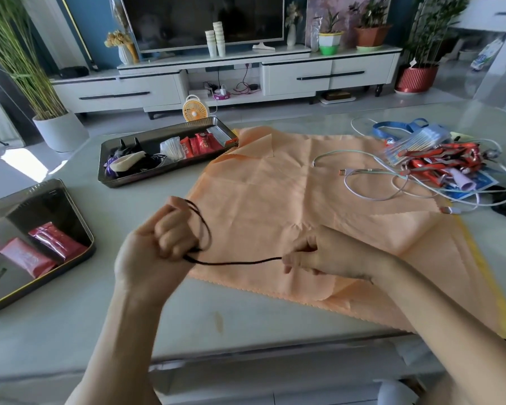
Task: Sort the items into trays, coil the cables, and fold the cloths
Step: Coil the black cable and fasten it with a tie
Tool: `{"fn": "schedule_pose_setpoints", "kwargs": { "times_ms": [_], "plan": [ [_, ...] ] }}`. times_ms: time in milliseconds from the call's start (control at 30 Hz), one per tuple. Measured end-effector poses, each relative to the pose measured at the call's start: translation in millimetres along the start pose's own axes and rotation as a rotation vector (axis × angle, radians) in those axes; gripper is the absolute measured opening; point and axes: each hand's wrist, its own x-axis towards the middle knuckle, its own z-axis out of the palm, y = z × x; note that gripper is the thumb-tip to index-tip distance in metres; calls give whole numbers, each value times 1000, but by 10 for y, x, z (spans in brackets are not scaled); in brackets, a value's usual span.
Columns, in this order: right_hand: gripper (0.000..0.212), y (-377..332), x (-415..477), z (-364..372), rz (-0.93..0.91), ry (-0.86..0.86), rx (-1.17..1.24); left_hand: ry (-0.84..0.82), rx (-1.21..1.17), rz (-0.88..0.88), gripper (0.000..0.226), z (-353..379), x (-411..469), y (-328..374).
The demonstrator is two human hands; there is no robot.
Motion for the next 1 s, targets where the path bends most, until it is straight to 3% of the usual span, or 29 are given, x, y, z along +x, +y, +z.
{"fn": "schedule_pose_setpoints", "kwargs": {
  "times_ms": [100,200,300,433,567,633,867,1000],
  "plan": [
    [46,36,110,97,48,287,-316,66,354,-153,12,-4,22,-437],
    [28,-33,147,174,18,541,-288,289,596,-149,17,-126,124,-756],
    [19,-159,106,312,-80,649,-251,438,648,-16,27,-197,195,-829],
    [25,-271,11,574,-345,612,-429,505,672,13,32,-247,178,-777],
    [22,-317,-2,711,-493,561,-543,508,657,-28,32,-262,152,-749],
    [14,-309,-18,758,-523,526,-564,507,589,-60,30,-244,146,-724],
    [44,-223,-50,782,-607,440,-558,388,311,96,35,-177,172,-470],
    [45,-198,-79,766,-618,402,-549,344,175,173,24,-145,176,-366]
  ]
}}
